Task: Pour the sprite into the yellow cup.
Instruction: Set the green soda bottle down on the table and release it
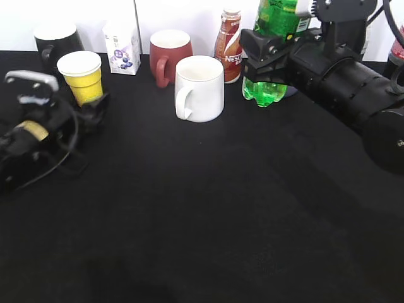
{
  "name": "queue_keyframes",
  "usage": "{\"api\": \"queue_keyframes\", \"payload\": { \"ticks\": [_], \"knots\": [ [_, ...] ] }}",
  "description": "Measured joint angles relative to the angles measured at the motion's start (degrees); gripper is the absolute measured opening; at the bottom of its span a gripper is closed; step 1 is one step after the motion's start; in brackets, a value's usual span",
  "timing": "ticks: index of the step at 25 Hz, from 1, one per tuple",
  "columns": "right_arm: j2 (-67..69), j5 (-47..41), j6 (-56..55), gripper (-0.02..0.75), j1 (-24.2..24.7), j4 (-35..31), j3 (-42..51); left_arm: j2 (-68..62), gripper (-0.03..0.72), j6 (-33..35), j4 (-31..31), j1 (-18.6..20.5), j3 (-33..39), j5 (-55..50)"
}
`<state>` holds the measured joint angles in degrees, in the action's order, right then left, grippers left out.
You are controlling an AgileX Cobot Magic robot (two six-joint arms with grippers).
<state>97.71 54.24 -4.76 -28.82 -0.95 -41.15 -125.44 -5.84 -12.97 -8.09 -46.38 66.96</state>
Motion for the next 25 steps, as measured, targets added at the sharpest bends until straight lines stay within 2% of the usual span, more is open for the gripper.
{"api": "queue_keyframes", "payload": {
  "ticks": [2,4,6,7,10,13,16,20,25],
  "knots": [
    [0.00,0.00,2.01,0.458,0.00,-3.24,0.00,6.41,0.633,-0.04,0.04,0.00,6.96,-2.87],
    [0.00,0.00,5.53,0.458,0.06,-12.29,0.00,17.33,0.621,-0.04,2.28,0.00,13.88,-8.48],
    [0.00,-0.05,12.50,0.458,1.17,-19.20,0.00,28.40,0.605,-0.04,3.56,-0.05,18.53,-14.45],
    [0.00,-0.33,14.53,0.458,2.60,-20.45,0.00,34.10,0.599,-0.04,3.58,-0.06,19.14,-19.96],
    [0.00,-0.64,15.51,0.458,8.97,-21.83,0.00,48.28,0.589,-0.04,1.89,-0.06,19.23,-32.87],
    [1.19,-0.89,15.56,0.458,11.10,-21.91,-0.21,54.36,0.586,-0.04,1.49,-0.06,19.23,-40.50],
    [6.87,0.52,15.50,0.458,11.17,-20.15,-1.10,56.03,0.585,-0.06,1.49,-0.99,19.27,-42.06],
    [16.57,4.31,14.18,0.458,11.17,-19.89,-5.41,56.16,0.585,-0.06,1.31,-6.20,19.27,-42.52],
    [20.77,7.34,11.63,0.458,11.28,-20.50,-8.33,56.22,0.585,-0.06,1.33,-6.33,19.27,-42.52]
  ]
}}
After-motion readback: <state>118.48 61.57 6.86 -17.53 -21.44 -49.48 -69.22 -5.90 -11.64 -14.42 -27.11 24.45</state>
